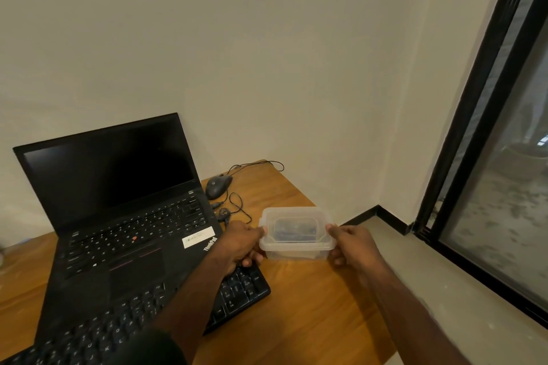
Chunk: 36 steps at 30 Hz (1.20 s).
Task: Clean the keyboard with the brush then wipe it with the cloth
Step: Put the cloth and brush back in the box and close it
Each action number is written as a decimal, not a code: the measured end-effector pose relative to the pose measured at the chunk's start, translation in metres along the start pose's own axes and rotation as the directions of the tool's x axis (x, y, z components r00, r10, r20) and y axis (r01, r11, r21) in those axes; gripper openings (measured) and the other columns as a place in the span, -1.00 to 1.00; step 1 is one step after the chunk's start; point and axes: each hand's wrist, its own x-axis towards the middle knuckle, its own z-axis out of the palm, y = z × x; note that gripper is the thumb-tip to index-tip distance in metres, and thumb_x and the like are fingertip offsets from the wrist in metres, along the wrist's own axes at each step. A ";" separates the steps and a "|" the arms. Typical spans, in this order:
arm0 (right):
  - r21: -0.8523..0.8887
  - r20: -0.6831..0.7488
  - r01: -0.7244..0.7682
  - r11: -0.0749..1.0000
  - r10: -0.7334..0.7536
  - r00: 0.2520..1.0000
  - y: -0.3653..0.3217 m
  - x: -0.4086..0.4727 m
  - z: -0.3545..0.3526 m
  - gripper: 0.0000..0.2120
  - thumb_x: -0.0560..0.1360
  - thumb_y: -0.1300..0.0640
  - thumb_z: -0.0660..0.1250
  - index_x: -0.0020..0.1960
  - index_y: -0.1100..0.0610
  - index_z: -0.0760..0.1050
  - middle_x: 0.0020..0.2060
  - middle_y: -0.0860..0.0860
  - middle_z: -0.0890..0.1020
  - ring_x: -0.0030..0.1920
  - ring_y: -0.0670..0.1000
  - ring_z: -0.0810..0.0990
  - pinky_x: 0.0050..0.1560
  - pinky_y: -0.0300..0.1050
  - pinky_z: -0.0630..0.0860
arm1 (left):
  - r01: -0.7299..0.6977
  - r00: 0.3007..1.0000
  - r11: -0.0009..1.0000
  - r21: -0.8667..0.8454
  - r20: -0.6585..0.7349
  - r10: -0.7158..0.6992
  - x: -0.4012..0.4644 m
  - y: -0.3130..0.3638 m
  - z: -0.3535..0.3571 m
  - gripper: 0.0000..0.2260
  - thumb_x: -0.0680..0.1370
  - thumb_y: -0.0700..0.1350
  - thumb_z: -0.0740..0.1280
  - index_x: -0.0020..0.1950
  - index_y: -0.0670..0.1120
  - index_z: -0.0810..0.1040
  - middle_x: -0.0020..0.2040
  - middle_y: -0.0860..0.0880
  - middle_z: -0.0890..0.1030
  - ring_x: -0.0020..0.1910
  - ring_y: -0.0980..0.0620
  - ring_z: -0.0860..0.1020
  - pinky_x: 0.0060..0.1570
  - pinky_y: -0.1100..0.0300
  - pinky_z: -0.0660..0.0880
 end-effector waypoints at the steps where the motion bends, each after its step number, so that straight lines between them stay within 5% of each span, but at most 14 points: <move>1: 0.010 -0.040 0.006 1.000 -0.006 0.999 -0.001 0.000 0.001 -0.73 0.57 -0.02 0.41 0.16 0.13 0.60 -0.08 0.07 0.70 -0.22 0.05 0.69 -0.29 -0.16 0.62 | 0.003 1.000 1.000 -0.004 0.003 -0.003 0.000 -0.001 0.000 -0.73 0.66 -0.07 0.28 0.05 -0.31 0.53 -0.14 -0.31 0.68 -0.50 0.01 0.48 -0.65 0.26 0.25; 9: -0.218 -0.023 0.163 0.962 -0.172 0.985 -0.010 -0.007 0.002 -0.75 0.62 0.02 0.33 0.21 0.12 0.63 -0.02 -0.02 0.69 -0.15 -0.01 0.70 -0.18 -0.11 0.70 | 0.004 0.998 0.999 -0.046 -0.058 -0.007 0.005 -0.007 0.004 -0.70 0.63 -0.04 0.33 0.03 -0.31 0.54 -0.25 -0.21 0.50 -0.53 0.07 0.33 -0.64 0.31 0.17; 16: -0.648 -0.031 0.203 0.734 -0.292 0.956 -0.018 -0.003 0.008 -0.69 0.65 -0.05 0.26 0.19 0.14 0.62 0.05 0.04 0.70 -0.13 -0.04 0.65 -0.03 -0.16 0.64 | -0.031 0.990 0.998 -0.047 -0.138 0.025 0.003 -0.007 0.005 -0.72 0.60 -0.06 0.39 -0.12 -0.28 0.57 -0.45 -0.11 0.45 -0.57 0.06 0.32 -0.61 0.29 0.22; 23: -0.682 -0.022 0.191 0.706 -0.281 0.959 -0.019 -0.003 0.008 -0.68 0.64 -0.06 0.26 0.20 0.13 0.62 0.07 0.04 0.69 -0.07 -0.01 0.69 0.00 -0.11 0.65 | -0.170 0.920 0.962 0.216 -0.314 0.233 0.001 -0.005 0.016 -0.79 0.57 -0.12 0.41 -0.17 -0.24 0.67 -0.25 -0.16 0.65 -0.37 0.05 0.53 -0.46 0.22 0.41; 27: -0.707 -0.016 0.191 0.681 -0.286 0.958 -0.022 -0.006 0.008 -0.69 0.64 -0.05 0.28 0.21 0.14 0.61 0.07 0.04 0.69 -0.06 0.00 0.69 0.01 -0.11 0.66 | -0.193 0.910 0.949 0.248 -0.316 0.268 -0.001 -0.007 0.015 -0.77 0.57 -0.13 0.41 -0.21 -0.23 0.68 -0.36 -0.07 0.59 -0.41 0.06 0.49 -0.45 0.25 0.36; 32: -0.790 0.032 0.224 0.571 -0.326 0.945 -0.028 -0.011 0.008 -0.69 0.63 -0.02 0.30 0.26 0.16 0.56 0.13 0.05 0.67 0.01 0.01 0.68 0.06 -0.11 0.63 | -0.168 0.897 0.882 0.439 -0.304 0.322 0.003 -0.004 0.020 -0.78 0.60 -0.09 0.34 -0.15 -0.21 0.61 -0.26 -0.06 0.58 -0.24 -0.01 0.56 -0.41 0.20 0.32; 36: -0.805 0.045 0.237 0.544 -0.342 0.939 -0.025 -0.008 0.008 -0.67 0.67 -0.05 0.22 0.25 0.15 0.56 0.11 0.05 0.68 -0.13 -0.02 0.58 0.01 -0.13 0.62 | -0.161 0.900 0.854 0.494 -0.283 0.333 0.003 -0.007 0.019 -0.76 0.62 -0.07 0.29 -0.17 -0.18 0.54 -0.24 -0.06 0.54 -0.22 -0.01 0.51 -0.38 0.16 0.29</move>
